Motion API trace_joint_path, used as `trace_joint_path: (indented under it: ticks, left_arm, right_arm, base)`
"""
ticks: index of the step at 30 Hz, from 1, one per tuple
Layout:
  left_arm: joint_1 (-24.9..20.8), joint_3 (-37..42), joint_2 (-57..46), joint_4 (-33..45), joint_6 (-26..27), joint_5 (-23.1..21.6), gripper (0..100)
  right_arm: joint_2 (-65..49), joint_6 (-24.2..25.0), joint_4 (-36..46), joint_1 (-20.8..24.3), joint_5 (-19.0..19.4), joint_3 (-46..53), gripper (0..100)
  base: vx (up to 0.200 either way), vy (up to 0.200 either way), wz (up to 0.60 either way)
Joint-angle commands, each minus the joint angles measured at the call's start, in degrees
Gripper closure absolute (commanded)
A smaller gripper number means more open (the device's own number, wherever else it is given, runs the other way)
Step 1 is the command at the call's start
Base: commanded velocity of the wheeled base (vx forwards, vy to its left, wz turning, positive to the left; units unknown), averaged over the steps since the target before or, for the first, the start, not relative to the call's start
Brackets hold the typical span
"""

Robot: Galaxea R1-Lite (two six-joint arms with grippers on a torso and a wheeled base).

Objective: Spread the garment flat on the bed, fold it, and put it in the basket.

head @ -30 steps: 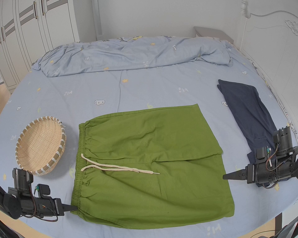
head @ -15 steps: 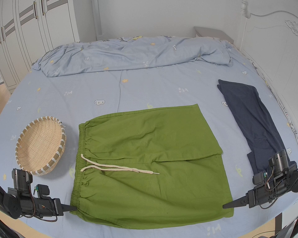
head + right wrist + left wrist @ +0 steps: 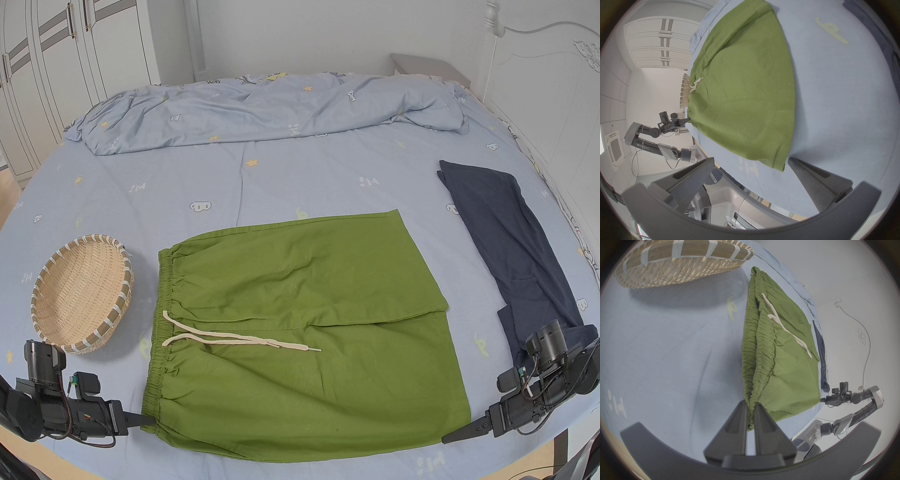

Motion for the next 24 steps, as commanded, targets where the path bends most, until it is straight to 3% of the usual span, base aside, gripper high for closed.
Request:
trace_joint_path:
  ticks: [1,5,17,18,24]
  left_arm:
    - [-0.07,0.00,0.13,-0.03,-0.03,0.00,100]
    - [-0.07,0.00,0.13,-0.03,-0.03,0.00,100]
    - [0.11,0.00,-0.13,-0.03,-0.03,0.09,100]
    - [0.11,0.00,-0.13,-0.03,-0.03,0.00,100]
    - [0.20,0.00,-0.22,-0.03,-0.03,0.09,100]
  right_arm:
    - [1.15,0.17,-0.63,0.01,1.41,0.09,0]
    - [1.85,0.43,-2.92,-0.43,3.34,0.53,0]
    - [7.83,0.34,-11.18,-1.92,3.34,3.51,0]
    - [7.91,0.34,-11.35,-2.36,3.34,3.51,100]
    - [7.30,-0.01,-11.44,-4.91,3.87,3.60,100]
  base:
    - [0.000,0.000,0.00]
    - [0.000,0.000,0.00]
    - [0.000,0.000,0.00]
    - [0.000,0.000,0.00]
    - [0.000,0.000,0.00]
